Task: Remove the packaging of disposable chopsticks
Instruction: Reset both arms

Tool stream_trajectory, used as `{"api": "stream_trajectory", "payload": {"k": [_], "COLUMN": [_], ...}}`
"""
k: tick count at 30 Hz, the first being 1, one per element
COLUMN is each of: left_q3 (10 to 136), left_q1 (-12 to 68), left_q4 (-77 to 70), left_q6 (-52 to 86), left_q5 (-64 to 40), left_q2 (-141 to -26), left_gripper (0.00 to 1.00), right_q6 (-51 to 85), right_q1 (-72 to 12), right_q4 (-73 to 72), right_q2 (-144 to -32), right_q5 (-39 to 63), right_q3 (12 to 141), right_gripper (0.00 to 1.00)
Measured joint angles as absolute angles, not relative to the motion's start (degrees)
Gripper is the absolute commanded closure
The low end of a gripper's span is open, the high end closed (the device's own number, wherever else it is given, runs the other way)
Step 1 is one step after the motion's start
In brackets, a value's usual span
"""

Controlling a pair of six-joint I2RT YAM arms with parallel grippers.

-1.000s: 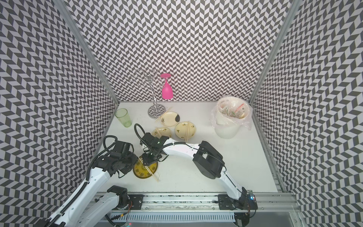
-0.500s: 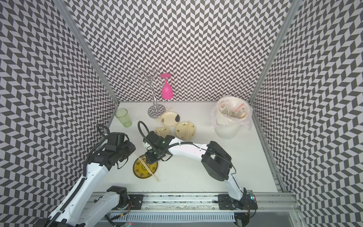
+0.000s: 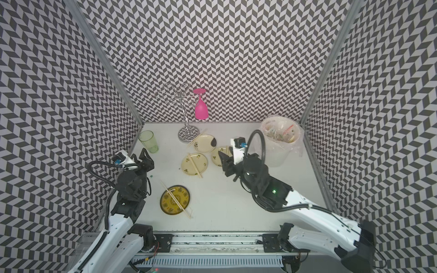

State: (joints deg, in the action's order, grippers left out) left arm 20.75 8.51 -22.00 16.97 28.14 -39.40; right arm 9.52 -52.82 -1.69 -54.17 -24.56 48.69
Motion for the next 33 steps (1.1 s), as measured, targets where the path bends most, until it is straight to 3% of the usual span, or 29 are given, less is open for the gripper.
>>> {"api": "stream_trajectory", "payload": {"k": [6,13,22,33], "left_q3": [14.66,7.35,2.28,1.85], "left_q1": [8.08,6.20,5.19,3.22], "left_q4": [-34.22,-45.65,-60.88,-72.71], "left_q6": [8.91,6.90,1.56,-0.30], "left_q5": [32.82,31.35,20.99,5.48], "left_q2": [-45.08,-54.46,-61.23,-71.31], "left_gripper": [0.41,0.39,0.35,0.32], "right_q6": [1.89,-0.10,-0.60,-1.58], "right_q1": [-38.48,-27.57,-18.79,-11.42], "right_q4": [-13.26,-23.53,-41.41,-66.11], "right_q2": [-44.49,-42.44,-55.00,-68.71], "right_q5": [-35.92,-37.67,-33.17,-23.42], "right_q3": [32.21,17.96,5.72,0.25], "right_gripper": [0.42,0.43,0.43,0.43]}}
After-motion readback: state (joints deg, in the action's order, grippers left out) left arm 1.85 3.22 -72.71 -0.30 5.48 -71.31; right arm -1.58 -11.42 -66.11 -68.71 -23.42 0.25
